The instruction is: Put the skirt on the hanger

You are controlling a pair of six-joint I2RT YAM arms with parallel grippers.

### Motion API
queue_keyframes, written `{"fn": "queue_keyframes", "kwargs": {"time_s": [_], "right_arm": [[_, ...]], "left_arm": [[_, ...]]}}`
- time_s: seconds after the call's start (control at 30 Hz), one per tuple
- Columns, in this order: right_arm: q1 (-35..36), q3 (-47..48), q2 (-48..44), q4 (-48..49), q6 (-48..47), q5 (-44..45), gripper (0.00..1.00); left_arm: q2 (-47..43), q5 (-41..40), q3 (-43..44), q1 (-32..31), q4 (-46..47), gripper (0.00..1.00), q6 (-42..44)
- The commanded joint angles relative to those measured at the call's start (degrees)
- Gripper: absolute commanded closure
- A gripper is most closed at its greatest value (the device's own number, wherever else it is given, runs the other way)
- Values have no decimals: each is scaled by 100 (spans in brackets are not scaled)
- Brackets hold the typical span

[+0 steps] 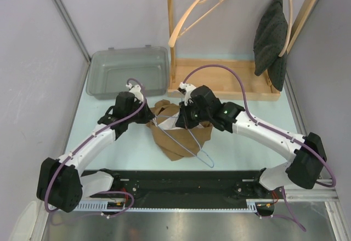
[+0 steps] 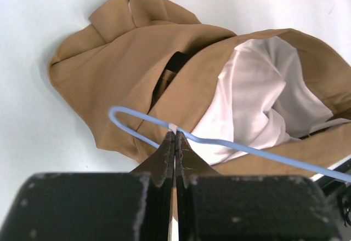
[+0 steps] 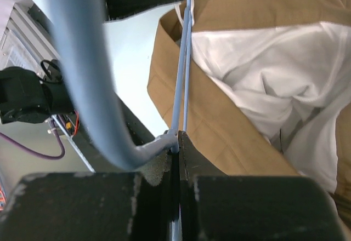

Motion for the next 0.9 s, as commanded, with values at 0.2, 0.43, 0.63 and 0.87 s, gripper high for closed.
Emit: {"fn": "queue_keyframes", "kwargs": {"time_s": [0.2, 0.43, 0.63, 0.87], "right_arm": [[100, 27, 428, 1024, -167, -49, 100], [92, -202, 437, 1578, -361, -417, 100], [-110, -219, 402, 1868, -747, -1497, 100], [-496, -219, 77, 1430, -1591, -3405, 100]], "left_arm": [[-546, 224, -106, -19, 217, 100, 110], [-949, -469, 218, -19, -460, 36, 303], [-1407, -216, 588, -19, -645, 27, 804], [-1741, 2835, 684, -10, -732, 29, 1990]]}}
